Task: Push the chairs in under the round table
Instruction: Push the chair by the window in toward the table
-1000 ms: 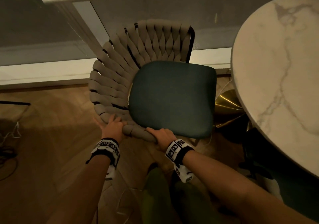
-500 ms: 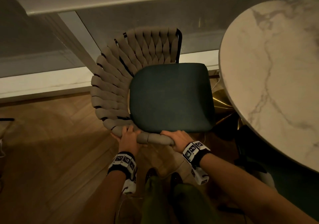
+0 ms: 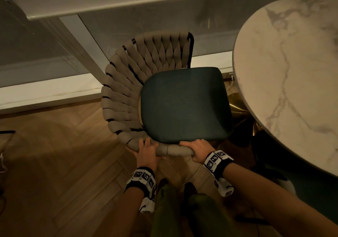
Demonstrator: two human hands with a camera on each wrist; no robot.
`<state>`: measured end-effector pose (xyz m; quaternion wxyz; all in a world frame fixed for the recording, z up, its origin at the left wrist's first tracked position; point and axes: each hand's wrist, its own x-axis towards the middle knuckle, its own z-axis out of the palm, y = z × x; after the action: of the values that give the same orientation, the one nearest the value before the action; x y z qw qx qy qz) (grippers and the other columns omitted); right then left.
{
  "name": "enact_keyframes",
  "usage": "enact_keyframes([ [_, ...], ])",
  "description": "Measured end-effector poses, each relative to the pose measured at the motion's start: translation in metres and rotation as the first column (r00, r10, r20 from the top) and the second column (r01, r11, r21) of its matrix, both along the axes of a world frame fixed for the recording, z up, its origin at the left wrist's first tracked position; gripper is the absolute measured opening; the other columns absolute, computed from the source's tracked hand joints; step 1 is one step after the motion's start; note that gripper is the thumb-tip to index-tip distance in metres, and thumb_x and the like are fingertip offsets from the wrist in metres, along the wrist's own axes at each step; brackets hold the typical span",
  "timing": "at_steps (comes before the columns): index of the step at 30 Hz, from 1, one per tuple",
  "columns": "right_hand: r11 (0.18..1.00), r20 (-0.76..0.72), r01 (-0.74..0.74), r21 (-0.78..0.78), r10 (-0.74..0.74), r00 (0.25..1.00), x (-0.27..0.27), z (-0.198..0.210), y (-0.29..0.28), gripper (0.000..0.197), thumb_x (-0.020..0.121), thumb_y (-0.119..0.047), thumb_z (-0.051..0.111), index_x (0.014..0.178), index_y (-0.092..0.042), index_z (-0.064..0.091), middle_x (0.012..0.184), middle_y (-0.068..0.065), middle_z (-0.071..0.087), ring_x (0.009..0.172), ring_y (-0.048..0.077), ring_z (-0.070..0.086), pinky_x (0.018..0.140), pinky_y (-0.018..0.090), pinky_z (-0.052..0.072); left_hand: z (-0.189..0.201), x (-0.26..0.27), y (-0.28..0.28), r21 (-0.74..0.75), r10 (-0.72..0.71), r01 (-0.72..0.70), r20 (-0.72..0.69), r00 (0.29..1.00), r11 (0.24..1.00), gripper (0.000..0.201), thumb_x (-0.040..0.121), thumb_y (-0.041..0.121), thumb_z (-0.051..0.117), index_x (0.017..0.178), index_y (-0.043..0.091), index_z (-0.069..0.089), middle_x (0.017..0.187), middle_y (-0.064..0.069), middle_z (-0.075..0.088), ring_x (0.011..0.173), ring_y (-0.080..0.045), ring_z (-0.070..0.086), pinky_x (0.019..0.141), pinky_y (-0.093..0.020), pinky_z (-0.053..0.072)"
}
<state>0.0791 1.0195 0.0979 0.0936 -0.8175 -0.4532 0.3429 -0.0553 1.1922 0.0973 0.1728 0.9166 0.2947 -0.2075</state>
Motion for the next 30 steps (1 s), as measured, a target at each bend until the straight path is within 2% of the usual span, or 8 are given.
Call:
enact_keyframes([
  [1,1.000,-0.003,-0.002,0.005,0.002,1.000,0.004,0.001,0.000,0.051,0.073,-0.013,0.064,0.116,-0.035,0.048,0.100,0.000,0.066,0.088,0.024,0.062,0.072,0.036,0.050,0.001,0.004,0.000,-0.002,0.000,0.000,0.006,1.000,1.000,0.057,0.071,0.047,0.076,0.122,0.027,0.059,0.136,-0.007,0.041,0.128,-0.031,0.025,0.101,-0.074,0.026],
  [4,1.000,-0.004,0.020,0.018,-0.020,1.000,0.017,0.006,0.004,0.041,0.077,-0.015,0.062,0.113,-0.033,0.052,0.096,0.001,0.066,0.086,0.024,0.063,0.071,0.033,0.046,0.007,0.019,0.000,0.030,0.005,-0.005,-0.002,1.000,1.000,0.054,0.072,0.051,0.073,0.120,0.031,0.058,0.133,-0.004,0.043,0.130,-0.030,0.025,0.101,-0.081,0.010],
  [11,0.999,0.000,0.030,0.022,-0.030,1.000,0.008,0.006,0.003,0.039,0.082,-0.016,0.059,0.116,-0.032,0.051,0.099,0.002,0.067,0.089,0.024,0.062,0.076,0.034,0.046,0.010,0.014,-0.004,0.044,0.025,-0.024,-0.030,0.999,0.999,0.057,0.071,0.053,0.074,0.122,0.033,0.058,0.139,-0.005,0.042,0.135,-0.030,0.023,0.099,-0.083,0.005],
  [14,0.999,0.004,0.021,0.025,-0.021,1.000,-0.002,0.003,-0.001,0.042,0.079,-0.015,0.061,0.114,-0.035,0.050,0.099,0.000,0.067,0.088,0.025,0.063,0.076,0.039,0.052,0.010,0.004,-0.008,0.044,0.024,-0.022,-0.042,0.999,0.999,0.057,0.073,0.052,0.073,0.124,0.032,0.057,0.140,-0.006,0.041,0.136,-0.030,0.022,0.099,-0.083,0.005],
  [19,0.999,0.027,0.006,0.038,-0.007,1.000,-0.006,-0.004,-0.007,0.044,0.080,-0.013,0.061,0.115,-0.037,0.045,0.100,0.001,0.067,0.087,0.025,0.064,0.075,0.039,0.053,0.008,-0.002,-0.013,0.071,0.015,-0.014,-0.012,1.000,0.997,0.057,0.073,0.053,0.073,0.122,0.029,0.056,0.136,-0.007,0.043,0.133,-0.030,0.026,0.100,-0.083,0.006],
  [23,0.998,0.047,0.039,0.047,-0.041,0.998,-0.012,-0.005,-0.012,0.042,0.083,-0.014,0.062,0.117,-0.031,0.042,0.100,0.005,0.065,0.088,0.027,0.063,0.073,0.038,0.051,0.005,-0.006,-0.018,0.102,0.018,-0.020,0.018,1.000,0.995,0.063,0.077,0.056,0.068,0.128,0.026,0.049,0.133,-0.007,0.040,0.132,-0.029,0.028,0.104,-0.078,0.010],
  [26,0.990,0.110,0.133,0.051,-0.138,0.984,-0.025,-0.003,-0.022,0.056,0.080,-0.009,0.064,0.126,-0.027,0.039,0.117,0.008,0.059,0.104,0.032,0.056,0.084,0.045,0.050,0.007,-0.014,-0.033,0.126,0.023,-0.031,0.065,0.998,0.992,0.061,0.085,0.050,0.062,0.133,0.020,0.041,0.137,-0.008,0.038,0.136,-0.028,0.024,0.107,-0.070,0.021],
  [30,0.982,0.178,0.182,0.043,-0.187,0.966,-0.046,0.013,-0.040,0.081,0.077,-0.007,0.066,0.143,-0.028,0.024,0.141,0.007,0.042,0.126,0.033,0.040,0.101,0.049,0.042,0.015,-0.030,-0.047,0.129,0.022,-0.035,0.103,0.994,0.991,0.068,0.089,0.029,0.063,0.145,0.018,0.026,0.154,-0.006,0.024,0.145,-0.027,0.009,0.105,-0.058,0.038],
])
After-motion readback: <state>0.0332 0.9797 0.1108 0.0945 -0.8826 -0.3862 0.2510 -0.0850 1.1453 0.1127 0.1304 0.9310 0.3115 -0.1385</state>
